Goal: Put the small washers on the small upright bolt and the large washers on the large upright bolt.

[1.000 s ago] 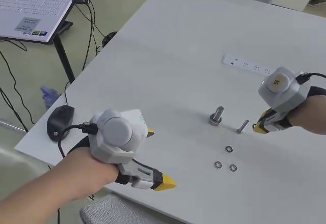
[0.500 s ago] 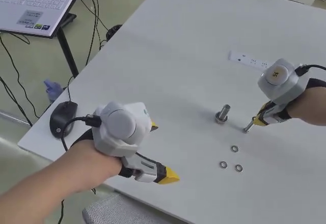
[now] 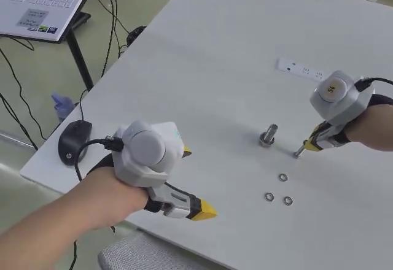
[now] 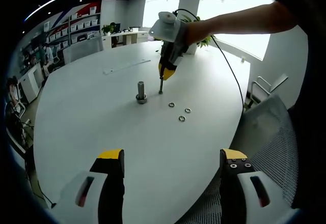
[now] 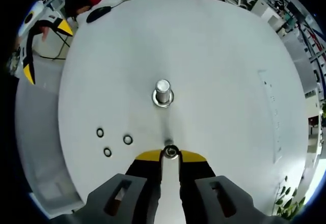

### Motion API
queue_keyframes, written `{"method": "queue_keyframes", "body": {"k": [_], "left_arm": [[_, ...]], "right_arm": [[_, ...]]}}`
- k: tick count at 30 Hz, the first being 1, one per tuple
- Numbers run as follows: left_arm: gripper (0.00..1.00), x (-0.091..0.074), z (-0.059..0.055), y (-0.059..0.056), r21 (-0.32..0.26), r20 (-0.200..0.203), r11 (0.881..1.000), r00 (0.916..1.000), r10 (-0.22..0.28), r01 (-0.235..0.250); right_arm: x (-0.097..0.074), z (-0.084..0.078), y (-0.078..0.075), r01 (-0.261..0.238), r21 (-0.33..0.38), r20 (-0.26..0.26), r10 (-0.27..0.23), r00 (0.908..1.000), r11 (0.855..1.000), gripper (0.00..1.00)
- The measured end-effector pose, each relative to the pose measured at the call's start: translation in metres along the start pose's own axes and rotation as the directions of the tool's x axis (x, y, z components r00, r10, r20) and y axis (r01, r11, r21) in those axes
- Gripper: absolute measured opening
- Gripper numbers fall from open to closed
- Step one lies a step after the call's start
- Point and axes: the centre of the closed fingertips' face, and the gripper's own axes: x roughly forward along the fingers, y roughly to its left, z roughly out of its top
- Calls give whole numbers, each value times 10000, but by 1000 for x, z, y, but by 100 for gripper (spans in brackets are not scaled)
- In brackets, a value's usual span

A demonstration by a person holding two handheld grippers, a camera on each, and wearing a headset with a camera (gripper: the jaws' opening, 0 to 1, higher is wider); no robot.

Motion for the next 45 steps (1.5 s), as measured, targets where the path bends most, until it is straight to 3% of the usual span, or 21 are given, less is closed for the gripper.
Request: {"method": "queue_keyframes", "body": {"k": [33, 45], "left_arm": [[73, 0, -16, 4, -339, -148, 9994, 9999, 0, -5], [72, -1, -17, 5, -361, -235, 9993, 9997, -50, 41]], "right_arm": [[42, -6, 4, -180, -504, -503, 154, 9986, 9986, 12], [46, -11, 6, -234, -439, -618, 206, 9979, 9988, 13]]}}
